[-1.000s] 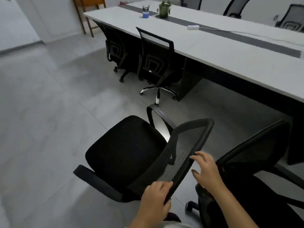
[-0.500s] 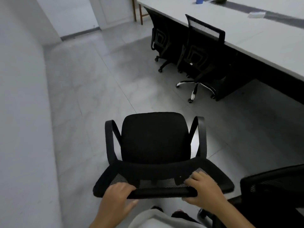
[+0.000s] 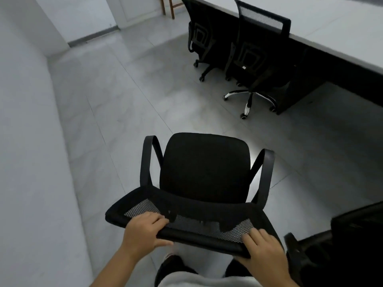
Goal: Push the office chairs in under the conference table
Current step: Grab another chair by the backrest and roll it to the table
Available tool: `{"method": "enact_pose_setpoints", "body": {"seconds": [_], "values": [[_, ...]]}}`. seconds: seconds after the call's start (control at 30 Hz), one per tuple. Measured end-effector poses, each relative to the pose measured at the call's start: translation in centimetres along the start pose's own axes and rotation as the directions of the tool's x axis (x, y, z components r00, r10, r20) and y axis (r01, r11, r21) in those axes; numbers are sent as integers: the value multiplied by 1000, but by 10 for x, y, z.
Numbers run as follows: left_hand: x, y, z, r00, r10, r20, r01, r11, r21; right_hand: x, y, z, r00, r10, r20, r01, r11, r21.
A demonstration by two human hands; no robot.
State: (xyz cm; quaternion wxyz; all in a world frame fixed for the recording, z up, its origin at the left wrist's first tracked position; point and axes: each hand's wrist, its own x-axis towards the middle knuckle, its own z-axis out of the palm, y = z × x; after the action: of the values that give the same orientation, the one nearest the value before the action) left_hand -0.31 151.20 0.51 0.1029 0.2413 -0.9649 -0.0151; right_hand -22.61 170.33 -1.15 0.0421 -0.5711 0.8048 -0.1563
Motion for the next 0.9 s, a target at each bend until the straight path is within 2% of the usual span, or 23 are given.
{"method": "enact_pose_setpoints", "body": {"seconds": [0.3, 0.4, 0.53, 0.7, 0.8, 0.9], "values": [[5, -108, 0, 962, 272, -23, -272, 962, -32, 12, -118, 42, 964, 232, -131, -243, 966, -84], [6, -133, -4, 951, 309, -25, -310, 948, -67, 17, -150, 55, 944, 285, -164, -298, 953, -61], [8, -146, -1, 956, 280, -86, -286, 955, -78, 16, -162, 65, 938, 268, -220, -292, 953, -83], [13, -139, 14, 937, 305, -169, -325, 941, -100, 15, -137, 55, 929, 215, -300, -277, 943, -184], [1, -142, 15, 961, 235, -148, -247, 966, -72, 10, -120, 46, 931, 230, -282, -290, 938, -191], [-7, -141, 17, 983, 158, -94, -162, 986, -39, 7, -115, 41, 911, 306, -277, -346, 932, -108]]}}
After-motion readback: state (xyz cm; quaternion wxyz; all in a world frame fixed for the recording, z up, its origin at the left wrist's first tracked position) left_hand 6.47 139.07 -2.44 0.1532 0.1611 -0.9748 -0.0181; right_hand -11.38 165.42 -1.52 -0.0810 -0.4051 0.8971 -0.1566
